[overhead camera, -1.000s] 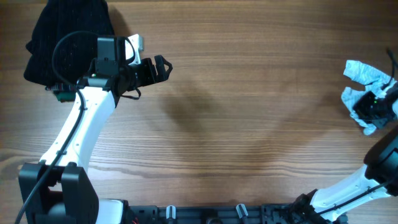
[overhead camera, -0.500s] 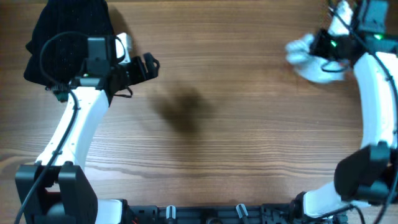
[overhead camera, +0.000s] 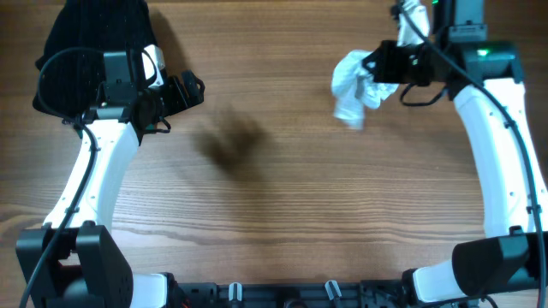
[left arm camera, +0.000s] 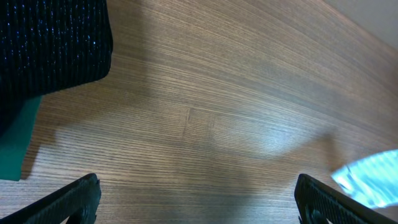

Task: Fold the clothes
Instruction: 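Lift the shirt with the right gripper and drag it to table center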

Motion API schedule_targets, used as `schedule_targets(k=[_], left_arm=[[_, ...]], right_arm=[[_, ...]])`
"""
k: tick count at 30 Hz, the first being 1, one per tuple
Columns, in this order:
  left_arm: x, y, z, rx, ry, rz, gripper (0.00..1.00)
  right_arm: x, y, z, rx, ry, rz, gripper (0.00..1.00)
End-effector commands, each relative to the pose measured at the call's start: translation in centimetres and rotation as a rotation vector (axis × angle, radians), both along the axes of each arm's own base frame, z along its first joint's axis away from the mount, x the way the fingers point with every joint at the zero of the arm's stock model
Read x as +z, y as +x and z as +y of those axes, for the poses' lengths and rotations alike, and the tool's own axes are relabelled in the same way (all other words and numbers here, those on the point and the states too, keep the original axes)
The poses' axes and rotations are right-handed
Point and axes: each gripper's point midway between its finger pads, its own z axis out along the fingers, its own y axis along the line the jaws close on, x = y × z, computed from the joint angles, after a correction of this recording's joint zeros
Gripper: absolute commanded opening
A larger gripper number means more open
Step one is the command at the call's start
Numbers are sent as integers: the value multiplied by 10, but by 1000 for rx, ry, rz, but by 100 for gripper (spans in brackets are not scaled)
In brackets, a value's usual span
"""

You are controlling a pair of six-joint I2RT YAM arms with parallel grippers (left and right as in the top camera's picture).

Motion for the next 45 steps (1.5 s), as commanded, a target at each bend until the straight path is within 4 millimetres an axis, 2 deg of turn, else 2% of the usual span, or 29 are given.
schedule_targets(k=[1,7,10,14,18,22,23,24,26,27,29,36,41,45], left_arm=[[7,6,3,12,2,-20,100],[6,5,3,12,2,-16,100],[6,5,3,12,2,-13,100],[4,3,3,12,2,-2,100],[4,2,3,11,1,3,100],[3,1,3,11,1,7,100],[3,1,3,11,1,9,100],[3,1,3,11,1,9,100],[3,0,3,11,1,10,100],[3,0,3,11,1,10,100],[3,0,3,11,1,10,100],[4,0,-1,-3,-15,9,100],[9,-5,-25,-86,-106,9,99],[8,-6,-35,-111,-89,10,100]], right_arm=[[14,-23,44,135,79,6,4],[14,-51,83,185,114,89,4],[21,-60,90,152,145,121,4],[29,-60,85,69,158,128,4],[10,-47,66,-40,56,130,4],[-12,-35,63,-61,14,150,4],[-21,-31,65,-61,10,162,6],[-28,-28,65,-58,3,174,17],[-43,-25,66,-40,-20,198,58],[-49,-23,66,-38,-30,210,68],[-61,-20,65,-27,-50,228,77],[-66,-12,37,-34,-78,220,77],[-86,-36,0,-94,-217,343,77],[-112,-52,-8,-257,-204,478,77]])
